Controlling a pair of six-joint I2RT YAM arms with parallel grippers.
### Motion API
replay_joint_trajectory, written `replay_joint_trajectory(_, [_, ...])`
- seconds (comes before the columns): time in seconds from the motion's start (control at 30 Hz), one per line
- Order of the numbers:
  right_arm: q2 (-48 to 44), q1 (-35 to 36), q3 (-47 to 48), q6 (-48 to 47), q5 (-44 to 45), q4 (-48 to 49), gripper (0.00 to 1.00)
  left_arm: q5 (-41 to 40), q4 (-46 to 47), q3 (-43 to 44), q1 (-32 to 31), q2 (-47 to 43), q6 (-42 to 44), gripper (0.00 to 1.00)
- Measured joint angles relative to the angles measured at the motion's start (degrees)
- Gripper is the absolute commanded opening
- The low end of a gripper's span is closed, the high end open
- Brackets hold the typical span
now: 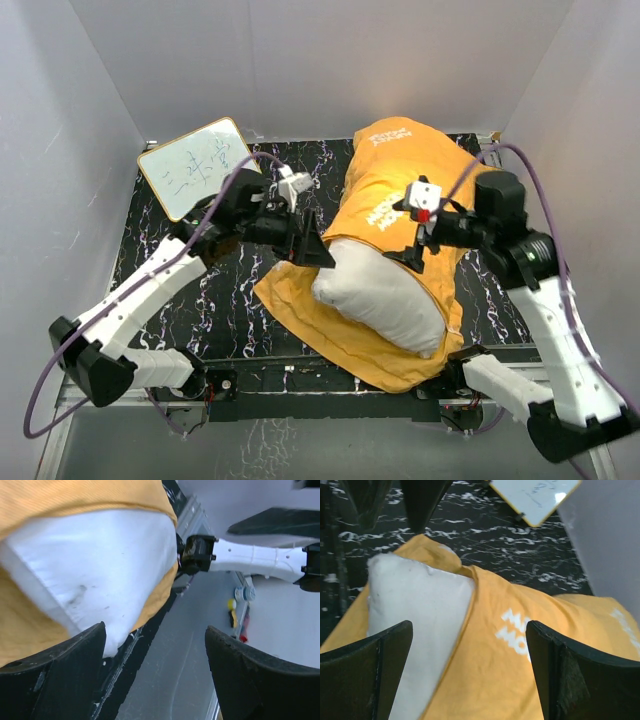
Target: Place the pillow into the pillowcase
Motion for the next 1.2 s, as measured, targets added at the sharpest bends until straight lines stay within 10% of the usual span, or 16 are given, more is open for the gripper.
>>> replay_joint_trajectory(0.33, [24.55,9.25,5.03,-10.12,-6.32,-9.07,0.99,-17.14,-9.66,-6.97,9.35,-6.97,-3.8,0.97])
replay_joint_trajectory(0.53, [26.8,17.14,8.92,-23.28,-6.82,-13.2,0.99,-19.21,3.23,-23.02,10.91,-6.4,-3.85,0.97])
replay_joint_trajectory(0.9, [26.93,30.88,-4.57,-24.22,5.33,-0.22,0.98,-21.94,19.69,-24.83,14.27,12.33,-3.69,0.94])
replay_joint_trajectory(1.0, [27.76,30.99,-6.95,-22.62,11.96,4.92,0.78,-21.79,23.47,-26.49,14.32,15.21,-5.14,0.74])
replay_joint_trajectory(1.1, [27.74,31.32,-8.59,-20.92,16.85,8.44,0.39,-20.44,27.65,-26.73,14.43,17.77,-7.17,0.23])
replay_joint_trajectory(1.2, [27.74,31.52,-9.09,-18.62,21.33,10.49,0.08,-17.79,30.75,-26.45,14.49,22.82,-8.46,0.0])
